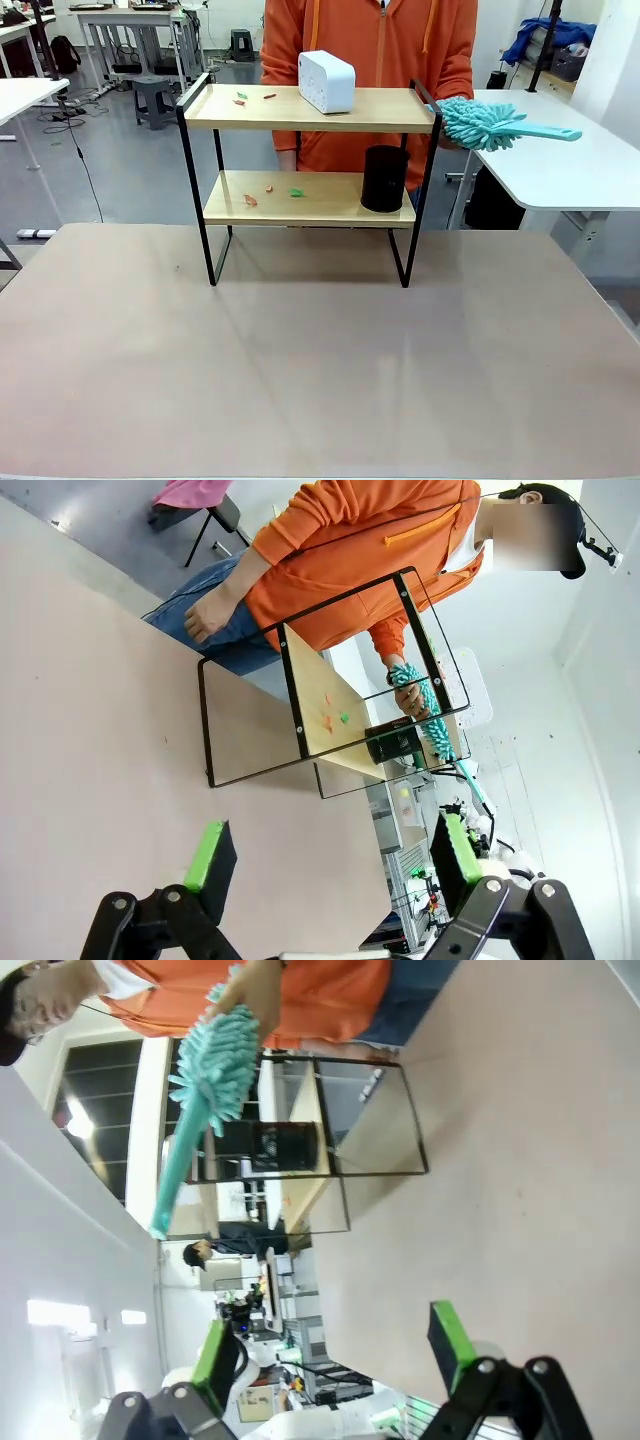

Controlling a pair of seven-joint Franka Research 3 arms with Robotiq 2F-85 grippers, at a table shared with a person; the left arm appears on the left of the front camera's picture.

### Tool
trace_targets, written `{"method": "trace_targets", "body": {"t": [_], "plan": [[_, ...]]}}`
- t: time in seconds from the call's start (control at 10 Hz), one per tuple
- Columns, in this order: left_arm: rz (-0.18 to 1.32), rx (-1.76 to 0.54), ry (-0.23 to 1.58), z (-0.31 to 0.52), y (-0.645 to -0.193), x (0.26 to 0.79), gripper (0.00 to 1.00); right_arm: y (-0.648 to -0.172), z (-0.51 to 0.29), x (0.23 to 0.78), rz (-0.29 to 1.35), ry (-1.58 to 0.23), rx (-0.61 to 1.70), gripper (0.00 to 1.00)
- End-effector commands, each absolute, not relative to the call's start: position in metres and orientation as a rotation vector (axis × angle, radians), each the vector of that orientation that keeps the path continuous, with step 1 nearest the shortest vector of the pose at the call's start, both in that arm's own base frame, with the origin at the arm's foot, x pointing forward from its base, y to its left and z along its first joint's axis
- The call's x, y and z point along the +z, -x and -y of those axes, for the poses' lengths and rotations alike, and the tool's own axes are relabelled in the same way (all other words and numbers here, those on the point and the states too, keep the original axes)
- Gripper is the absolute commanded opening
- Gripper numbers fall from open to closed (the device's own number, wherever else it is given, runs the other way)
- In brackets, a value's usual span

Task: Clean the shelf.
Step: Pick up the Duster from the human.

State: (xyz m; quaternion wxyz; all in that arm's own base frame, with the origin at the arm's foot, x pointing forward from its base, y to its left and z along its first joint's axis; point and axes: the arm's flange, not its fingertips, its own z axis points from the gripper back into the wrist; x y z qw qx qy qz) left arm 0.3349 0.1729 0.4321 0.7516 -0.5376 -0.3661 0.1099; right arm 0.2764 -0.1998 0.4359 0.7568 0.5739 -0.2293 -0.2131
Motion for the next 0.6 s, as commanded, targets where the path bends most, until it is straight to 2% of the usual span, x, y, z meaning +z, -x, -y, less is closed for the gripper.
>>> {"method": "trace_targets", "body": {"t": [0.0,0.2,0.5], "plan": [[0.814,0.234,1.186,-0.173,-0.335,0.433,1.0,-0.315,0.202,0.472,0.543,-1.383,-0.428,1.0],[0.814,0.234,1.186,-0.173,-0.335,0.433,1.0,-0.369,0.183,0.514,0.402,-1.384,-0.352,1.0],[0.814,0.234,1.186,-0.173,-0.335,0.433,1.0,-0.452,0.129,0.535,0.21,-1.364,-0.372,1.0]]}}
